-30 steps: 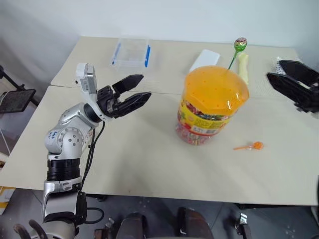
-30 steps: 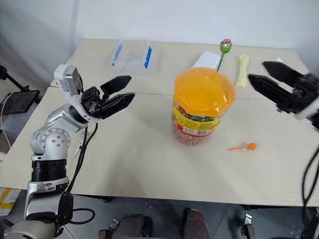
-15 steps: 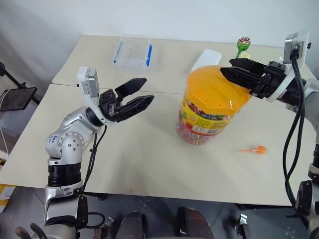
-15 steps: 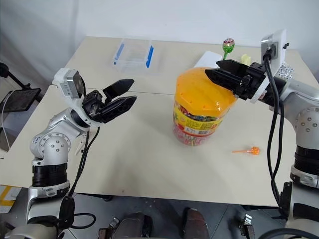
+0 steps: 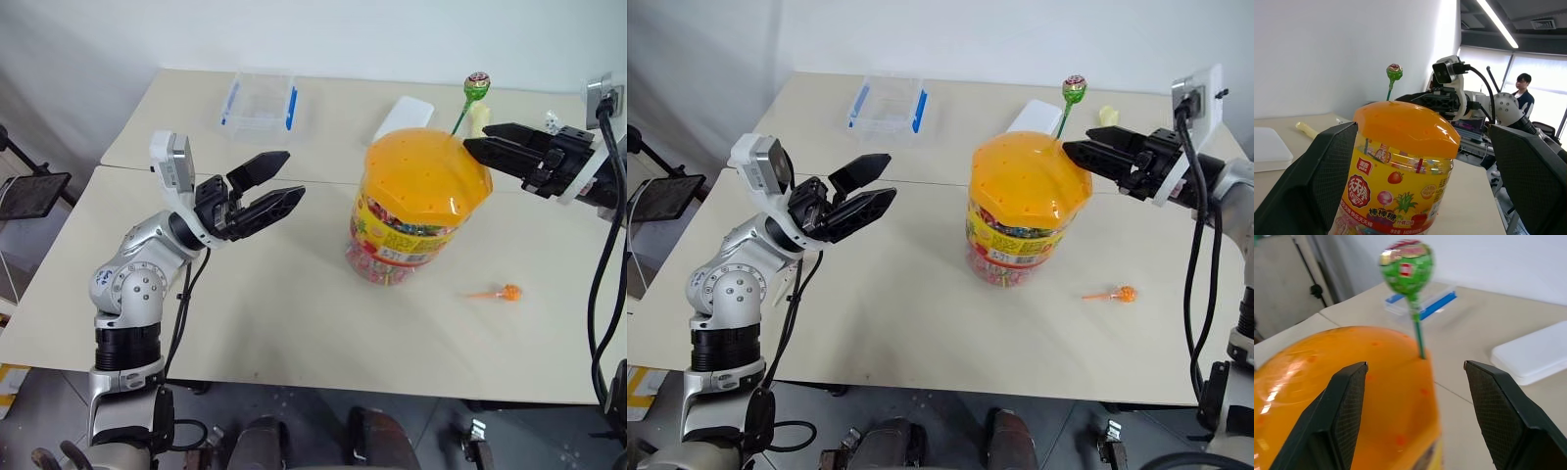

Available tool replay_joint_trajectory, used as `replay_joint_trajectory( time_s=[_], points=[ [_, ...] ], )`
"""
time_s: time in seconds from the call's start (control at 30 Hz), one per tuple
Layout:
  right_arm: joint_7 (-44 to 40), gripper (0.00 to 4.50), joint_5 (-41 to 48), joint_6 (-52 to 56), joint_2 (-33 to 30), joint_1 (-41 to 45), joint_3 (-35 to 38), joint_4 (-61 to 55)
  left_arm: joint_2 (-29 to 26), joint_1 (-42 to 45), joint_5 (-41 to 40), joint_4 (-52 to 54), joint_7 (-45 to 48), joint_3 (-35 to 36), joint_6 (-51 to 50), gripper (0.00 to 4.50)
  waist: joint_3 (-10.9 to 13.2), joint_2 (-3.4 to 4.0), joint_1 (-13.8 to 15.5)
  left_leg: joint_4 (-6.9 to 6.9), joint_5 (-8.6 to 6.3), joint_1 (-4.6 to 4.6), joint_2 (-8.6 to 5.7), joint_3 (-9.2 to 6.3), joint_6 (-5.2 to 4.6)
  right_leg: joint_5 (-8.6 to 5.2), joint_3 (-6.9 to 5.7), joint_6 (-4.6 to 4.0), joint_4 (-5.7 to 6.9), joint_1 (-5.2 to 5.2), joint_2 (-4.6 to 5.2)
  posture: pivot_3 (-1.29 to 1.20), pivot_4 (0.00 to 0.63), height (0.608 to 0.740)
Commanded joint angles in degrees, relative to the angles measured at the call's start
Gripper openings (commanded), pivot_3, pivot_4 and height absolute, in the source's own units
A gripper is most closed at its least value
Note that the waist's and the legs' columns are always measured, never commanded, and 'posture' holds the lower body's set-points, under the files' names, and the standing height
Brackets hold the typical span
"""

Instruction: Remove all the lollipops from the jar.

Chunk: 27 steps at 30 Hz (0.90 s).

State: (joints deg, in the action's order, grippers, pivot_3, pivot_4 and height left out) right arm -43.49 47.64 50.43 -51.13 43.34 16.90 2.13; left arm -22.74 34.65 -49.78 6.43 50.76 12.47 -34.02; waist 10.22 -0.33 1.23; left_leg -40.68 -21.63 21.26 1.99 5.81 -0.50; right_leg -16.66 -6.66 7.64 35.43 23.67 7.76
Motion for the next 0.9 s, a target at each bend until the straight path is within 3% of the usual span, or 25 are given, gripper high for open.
replay_joint_trajectory(
  time_s=[0.03,0.33,0.43,0.7,0.9],
  points=[
    [-0.03,3.28,-0.72,-1.48,0.88,1.78,0.69,-0.39,0.26,1.10,-0.94,1.01,0.48,0.32,1.22,4.50,0.00,0.00,-0.01,0.00,0.00,0.00,0.00,0.00,0.00,0.00,0.00,0.00,0.00,0.00,0.00,0.00,0.150,0.740],
    [-0.81,3.28,-6.02,-5.56,7.11,9.25,-3.14,6.12,0.24,1.48,-0.93,0.76,0.59,0.28,1.22,4.50,0.00,0.00,-0.21,0.00,0.00,0.00,0.01,-0.02,0.00,0.00,-0.02,0.00,0.02,0.00,0.00,0.00,0.150,0.740],
    [-1.27,2.62,-6.11,-5.52,8.14,9.89,-2.86,6.31,0.21,1.25,-0.93,1.07,0.40,0.41,1.26,4.50,0.00,0.00,-0.11,0.01,0.00,0.01,0.00,-0.02,0.00,0.00,-0.03,0.00,0.01,0.00,0.00,0.00,0.150,0.740],
    [-1.97,0.02,-7.27,-5.94,7.93,10.14,-2.36,6.48,0.16,1.42,-0.90,0.89,0.24,0.59,1.37,4.50,0.00,0.00,-0.21,0.02,0.00,0.01,0.00,-0.02,0.00,0.00,-0.03,0.00,0.00,0.00,0.00,0.00,0.150,0.740],
    [-4.04,0.02,-7.13,-11.42,8.58,14.10,0.68,9.82,0.00,1.95,-0.42,0.10,1.78,-0.09,1.84,4.50,0.00,0.00,-0.29,0.04,0.00,0.01,0.00,-0.02,0.00,0.00,-0.03,0.00,0.00,0.01,0.00,0.00,0.150,0.740]
  ],
)
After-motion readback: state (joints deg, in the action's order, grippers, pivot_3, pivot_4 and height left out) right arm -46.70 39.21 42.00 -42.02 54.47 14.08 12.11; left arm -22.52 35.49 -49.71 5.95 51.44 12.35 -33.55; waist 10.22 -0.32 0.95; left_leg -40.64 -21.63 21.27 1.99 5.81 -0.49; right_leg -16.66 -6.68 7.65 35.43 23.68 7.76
